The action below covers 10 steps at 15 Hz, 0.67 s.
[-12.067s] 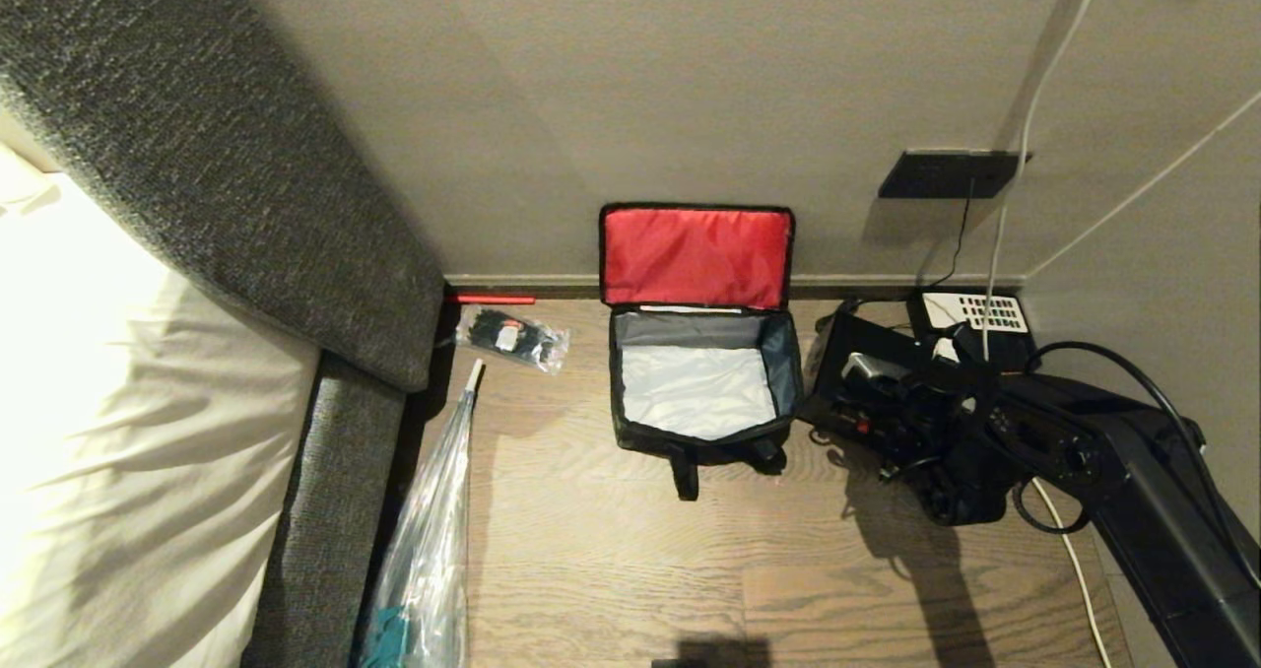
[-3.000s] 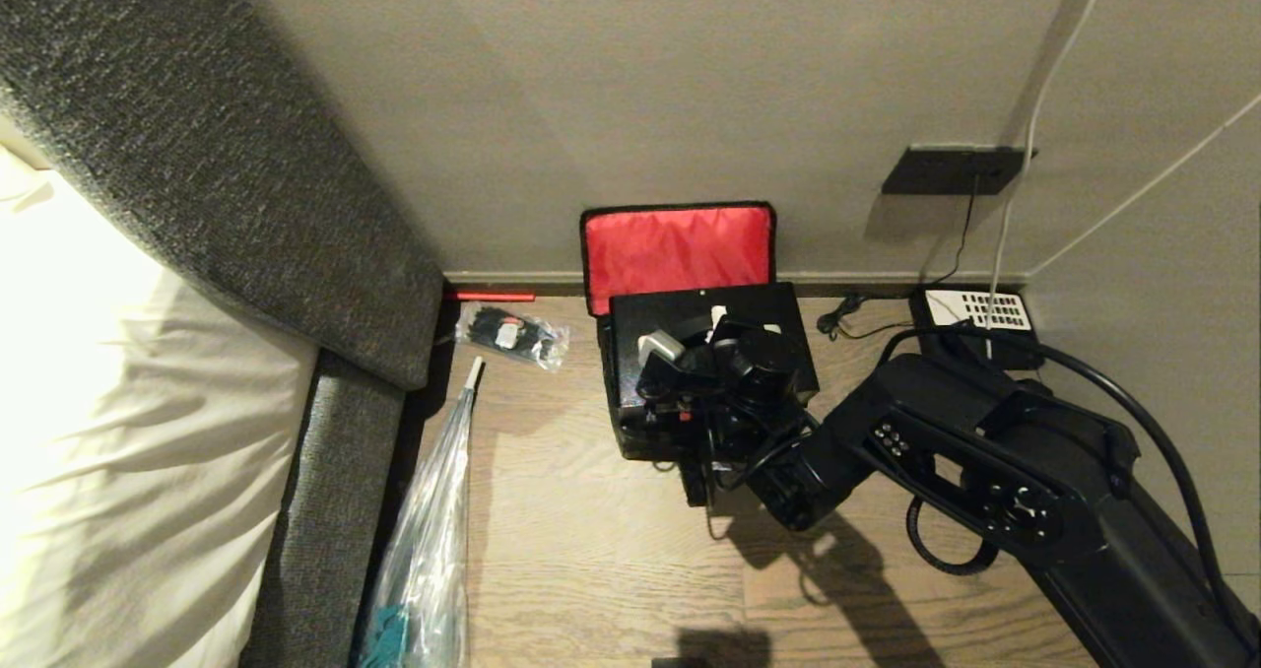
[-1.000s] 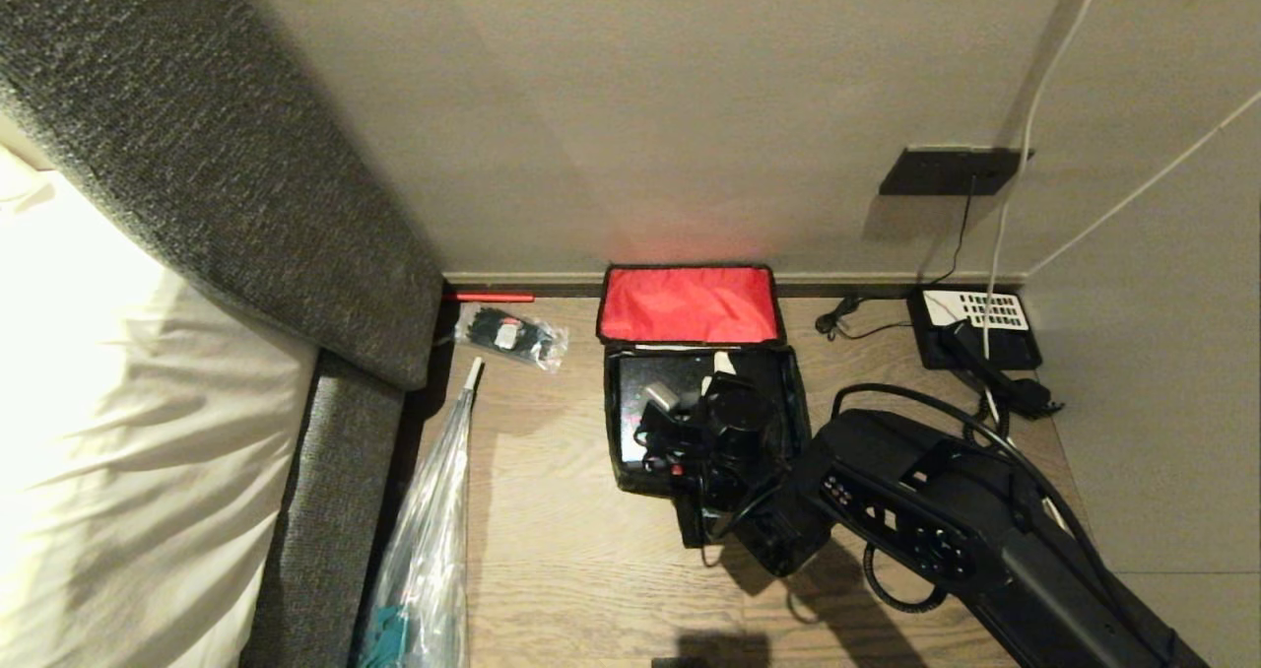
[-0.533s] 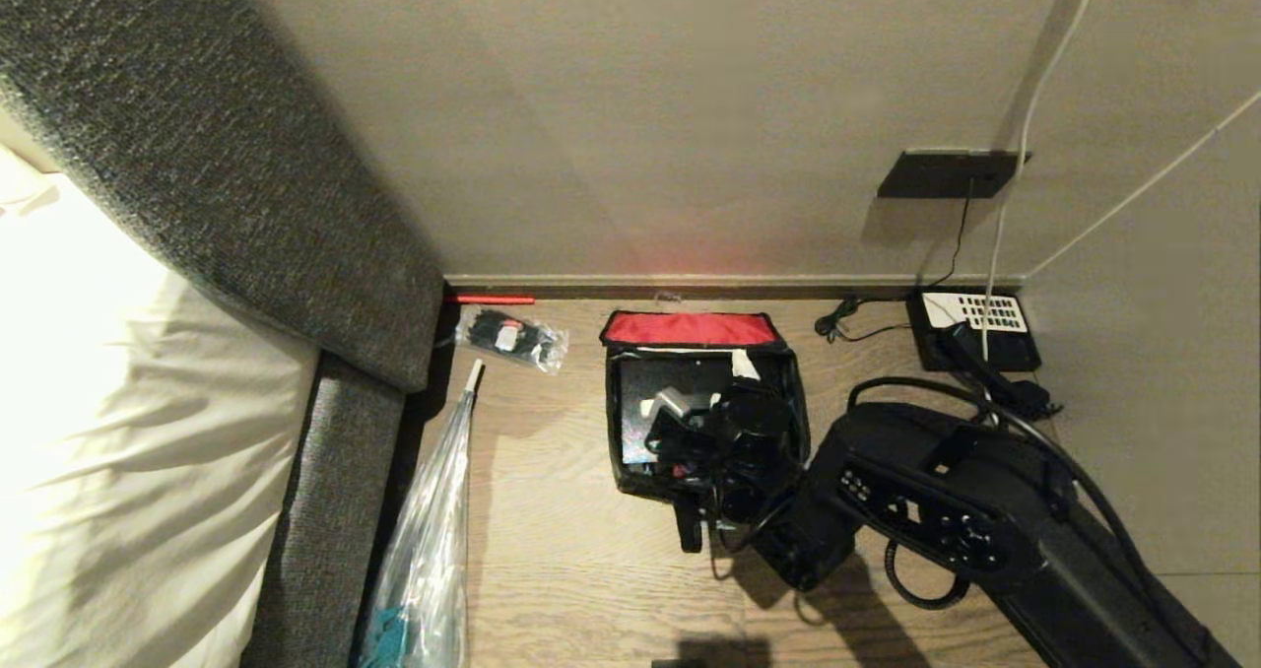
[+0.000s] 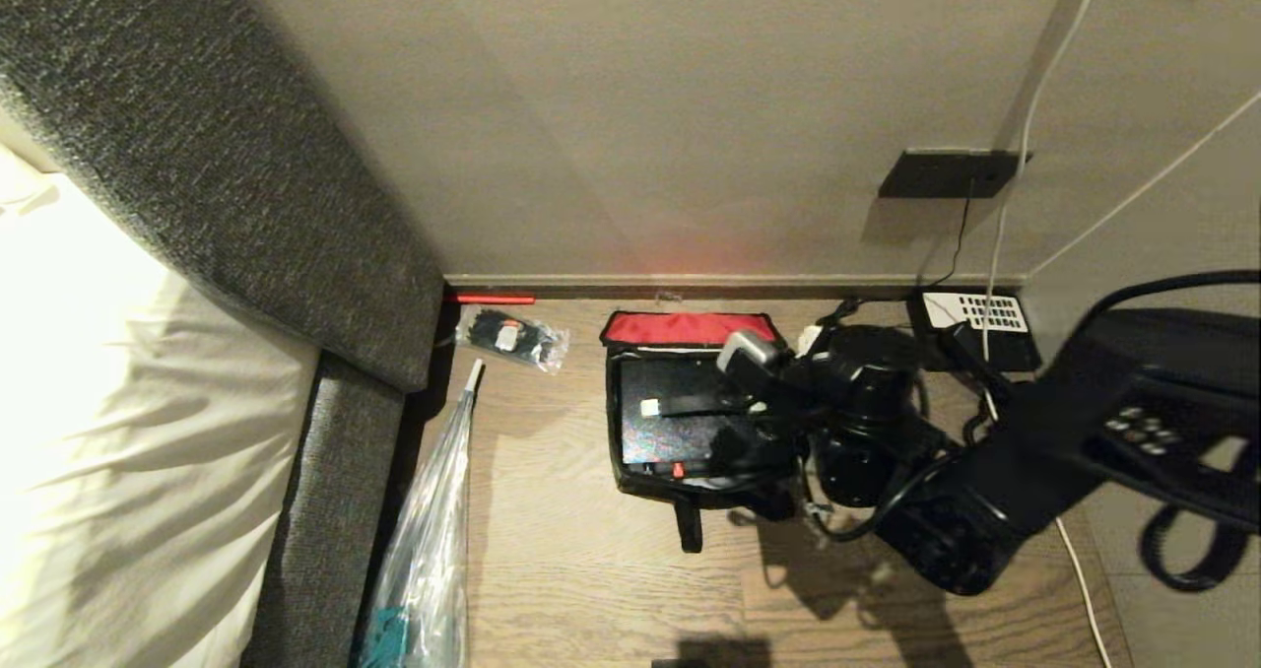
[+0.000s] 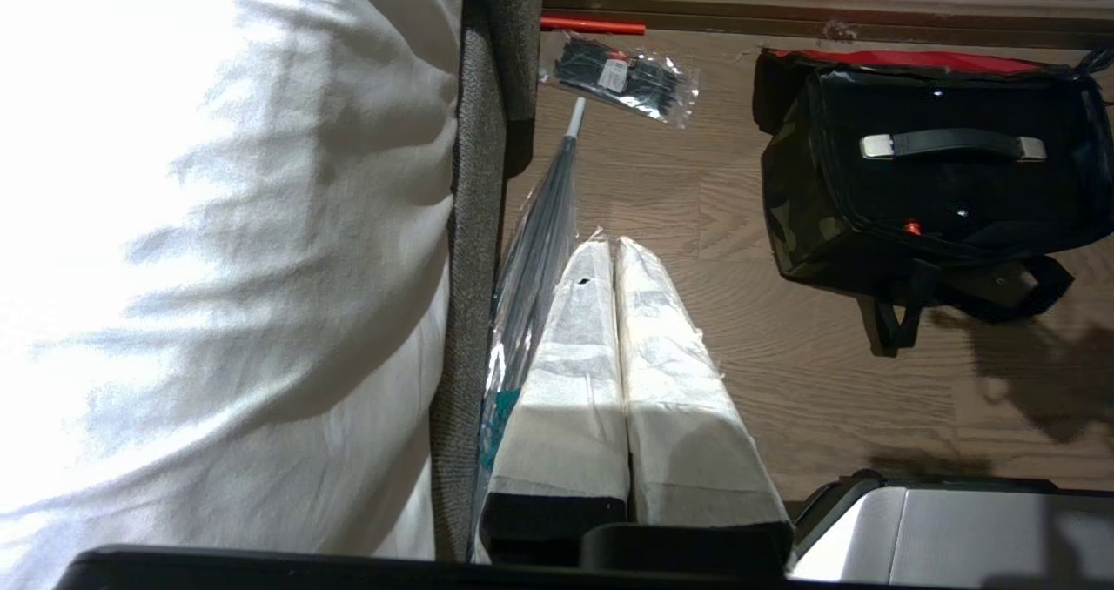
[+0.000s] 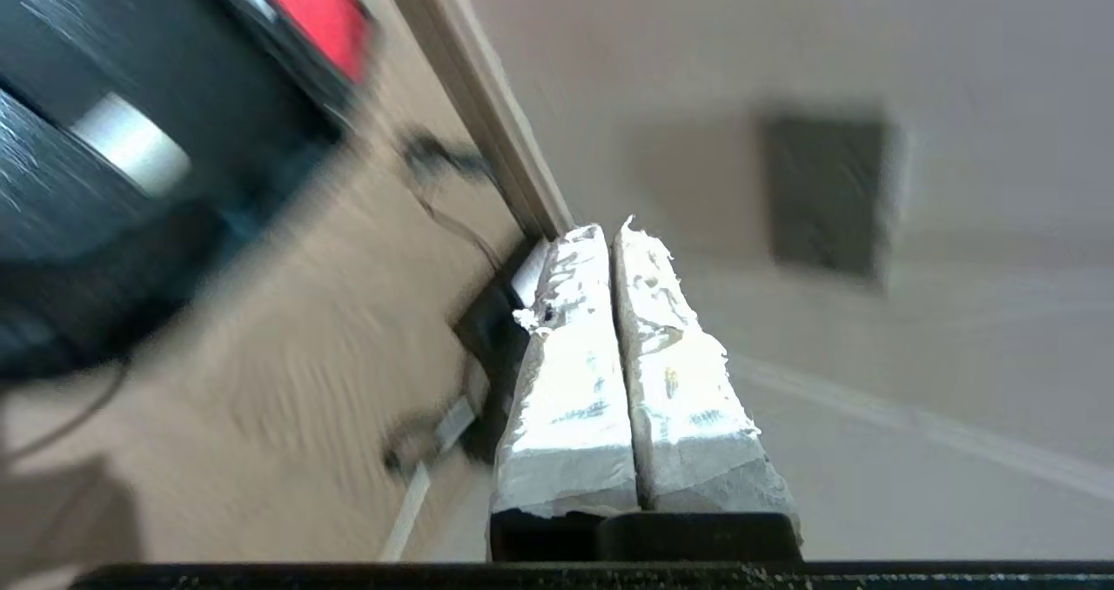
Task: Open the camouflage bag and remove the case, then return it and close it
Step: Close the top of the storage box
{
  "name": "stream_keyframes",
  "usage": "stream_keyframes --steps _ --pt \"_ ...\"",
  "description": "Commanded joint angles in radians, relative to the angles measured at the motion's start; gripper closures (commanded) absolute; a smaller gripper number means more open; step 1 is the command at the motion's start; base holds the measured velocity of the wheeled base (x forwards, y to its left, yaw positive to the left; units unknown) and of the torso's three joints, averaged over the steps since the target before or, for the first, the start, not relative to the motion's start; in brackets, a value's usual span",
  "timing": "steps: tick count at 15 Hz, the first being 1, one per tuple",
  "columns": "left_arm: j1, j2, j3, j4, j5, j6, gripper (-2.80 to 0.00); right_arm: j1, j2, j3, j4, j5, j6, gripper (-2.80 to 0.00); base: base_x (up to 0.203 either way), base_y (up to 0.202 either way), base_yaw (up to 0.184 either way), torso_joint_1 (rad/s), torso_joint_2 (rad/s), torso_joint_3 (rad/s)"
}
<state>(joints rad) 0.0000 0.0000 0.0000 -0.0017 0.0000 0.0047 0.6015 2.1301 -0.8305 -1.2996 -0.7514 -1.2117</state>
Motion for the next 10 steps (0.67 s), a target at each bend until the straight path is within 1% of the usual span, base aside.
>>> stream_keyframes --steps 1,2,3,4,5,6,8,9,10 --pt "0.0 0.0 0.0 0.0 0.0 0.0 0.0 -0.023 -0.33 0.158 0.093 -0.021 0.041 0.0 0.0 0.0 0.0 0.0 0.0 0.0" --pt "0.0 0.0 0.0 0.0 0.0 0.0 0.0 -0.041 -0.443 0.204 0.171 -0.026 0.089 0.0 0.0 0.0 0.0 0.0 0.0 0.0" --pt "0.0 0.0 0.0 0.0 0.0 0.0 0.0 -0.062 -0.557 0.245 0.264 -0.031 0.162 0.0 0.0 0.0 0.0 0.0 0.0 0.0" --pt "0.0 0.0 0.0 0.0 0.0 0.0 0.0 -0.095 -0.668 0.288 0.364 -0.037 0.274 0.0 0.0 0.0 0.0 0.0 0.0 0.0" --pt "0.0 0.0 0.0 0.0 0.0 0.0 0.0 -0.138 -0.769 0.336 0.464 -0.044 0.408 0.0 0.0 0.0 0.0 0.0 0.0 0.0" --pt "0.0 0.0 0.0 0.0 0.0 0.0 0.0 -0.188 -0.865 0.375 0.55 -0.045 0.498 0.0 0.0 0.0 0.0 0.0 0.0 0.0" --pt "0.0 0.0 0.0 0.0 0.0 0.0 0.0 -0.29 -1.103 0.447 0.776 -0.011 0.64 0.0 0.0 0.0 0.0 0.0 0.0 0.0" --pt "0.0 0.0 0.0 0.0 0.0 0.0 0.0 -0.322 -1.217 0.472 0.911 0.016 0.706 0.0 0.0 0.0 0.0 0.0 0.0 0.0" --pt "0.0 0.0 0.0 0.0 0.0 0.0 0.0 -0.355 -1.33 0.489 1.075 0.045 0.777 0.0 0.0 0.0 0.0 0.0 0.0 0.0"
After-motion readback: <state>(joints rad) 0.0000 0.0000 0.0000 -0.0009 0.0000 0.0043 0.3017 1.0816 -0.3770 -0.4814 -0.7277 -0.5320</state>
